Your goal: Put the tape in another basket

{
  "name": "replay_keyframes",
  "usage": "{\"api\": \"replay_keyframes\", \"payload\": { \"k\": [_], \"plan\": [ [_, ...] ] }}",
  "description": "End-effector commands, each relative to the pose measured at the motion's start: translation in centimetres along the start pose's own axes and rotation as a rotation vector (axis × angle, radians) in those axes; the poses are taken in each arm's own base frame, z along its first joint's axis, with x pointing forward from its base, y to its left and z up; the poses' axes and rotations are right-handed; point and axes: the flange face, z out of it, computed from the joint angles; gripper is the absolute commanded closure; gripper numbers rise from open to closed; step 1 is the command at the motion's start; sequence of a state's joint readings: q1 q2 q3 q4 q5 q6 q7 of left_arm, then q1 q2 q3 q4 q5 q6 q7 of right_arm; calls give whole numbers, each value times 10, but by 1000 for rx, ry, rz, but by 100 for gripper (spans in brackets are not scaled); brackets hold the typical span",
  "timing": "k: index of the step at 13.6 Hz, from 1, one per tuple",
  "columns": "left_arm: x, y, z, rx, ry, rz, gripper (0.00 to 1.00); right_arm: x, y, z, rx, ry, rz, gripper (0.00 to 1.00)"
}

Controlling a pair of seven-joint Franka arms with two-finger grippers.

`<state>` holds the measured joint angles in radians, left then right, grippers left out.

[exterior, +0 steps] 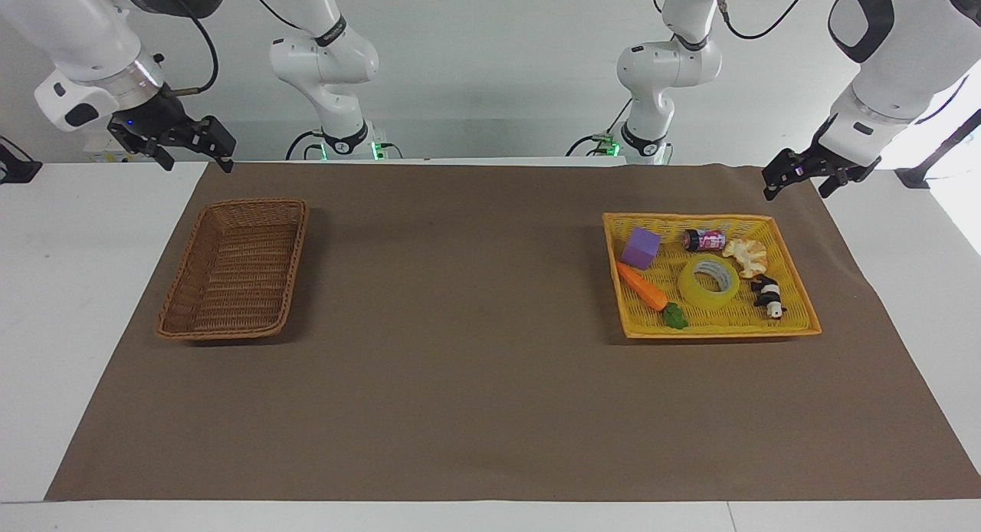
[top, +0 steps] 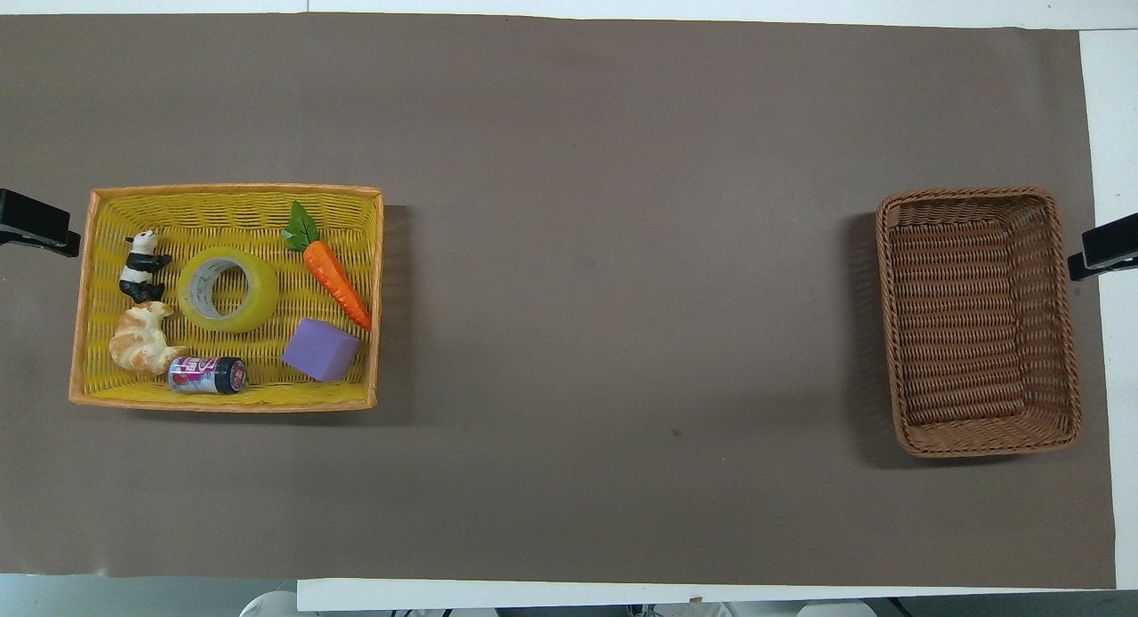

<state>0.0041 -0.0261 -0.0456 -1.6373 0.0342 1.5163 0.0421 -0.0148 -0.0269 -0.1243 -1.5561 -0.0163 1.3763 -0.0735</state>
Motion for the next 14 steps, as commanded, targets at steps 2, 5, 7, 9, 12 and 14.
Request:
{"api": "replay_keyframes", "payload": {
  "k": [2, 5, 7, 9, 12, 14],
  "plan": [
    [-4, 3, -1, 10, 14, -4, 0, -6, 0, 0, 0, -4, -6, 0],
    [-9, -5, 3, 11, -16, -24, 0, -6, 0, 0, 0, -4, -6, 0],
    [-18, -17, 19, 10, -14, -53, 0, -6, 0, 0, 0, -4, -6, 0],
    [-30, -26, 66, 14, 55, -70, 0, -6, 0, 0, 0, -4, -6, 0],
    [-29, -35, 134, 12, 88, -90, 0, -6, 0, 0, 0, -4, -6, 0],
    [-19, -33, 186, 8, 118, -88, 0, -6, 0, 0, 0, -4, -6, 0]
  ]
}}
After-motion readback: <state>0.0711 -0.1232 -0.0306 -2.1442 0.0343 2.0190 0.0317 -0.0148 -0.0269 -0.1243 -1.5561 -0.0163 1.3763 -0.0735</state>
